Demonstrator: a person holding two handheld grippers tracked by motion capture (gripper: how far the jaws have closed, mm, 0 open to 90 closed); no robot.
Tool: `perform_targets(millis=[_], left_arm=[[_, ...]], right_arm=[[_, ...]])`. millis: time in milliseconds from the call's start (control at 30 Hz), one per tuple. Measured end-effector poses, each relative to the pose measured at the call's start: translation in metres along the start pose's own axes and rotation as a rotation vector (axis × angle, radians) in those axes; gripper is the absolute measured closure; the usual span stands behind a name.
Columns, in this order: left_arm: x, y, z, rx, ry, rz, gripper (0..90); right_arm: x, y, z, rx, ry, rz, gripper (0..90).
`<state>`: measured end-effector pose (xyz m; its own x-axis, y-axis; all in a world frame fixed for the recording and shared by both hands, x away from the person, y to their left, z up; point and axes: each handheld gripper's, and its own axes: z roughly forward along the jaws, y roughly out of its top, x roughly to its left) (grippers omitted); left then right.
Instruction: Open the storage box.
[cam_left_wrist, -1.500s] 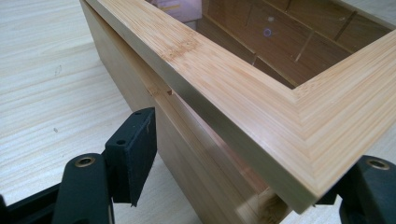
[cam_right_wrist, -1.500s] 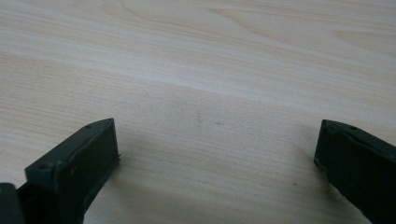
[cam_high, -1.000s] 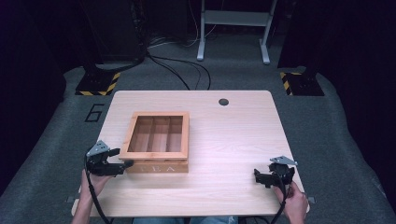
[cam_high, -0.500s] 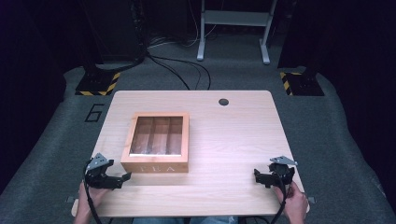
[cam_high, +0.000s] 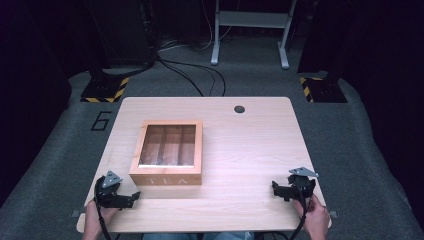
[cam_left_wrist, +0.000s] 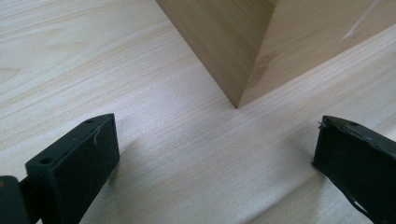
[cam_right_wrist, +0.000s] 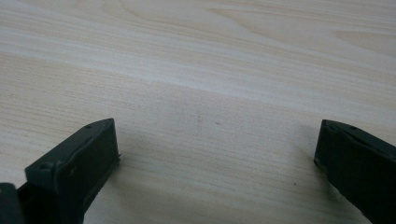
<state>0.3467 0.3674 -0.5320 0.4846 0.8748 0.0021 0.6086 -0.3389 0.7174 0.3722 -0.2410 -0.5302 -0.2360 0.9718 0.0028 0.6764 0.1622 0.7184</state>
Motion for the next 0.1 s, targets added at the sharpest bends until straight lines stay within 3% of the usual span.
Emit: perform_targets(millis=[100], left_arm=[[-0.0003, -0.0001, 0.0004, -0.004, 0.005, -0.007, 0.0]], right_arm=[[0.0001, 0.0, 0.0, 0.0, 0.0, 0.0, 0.0]])
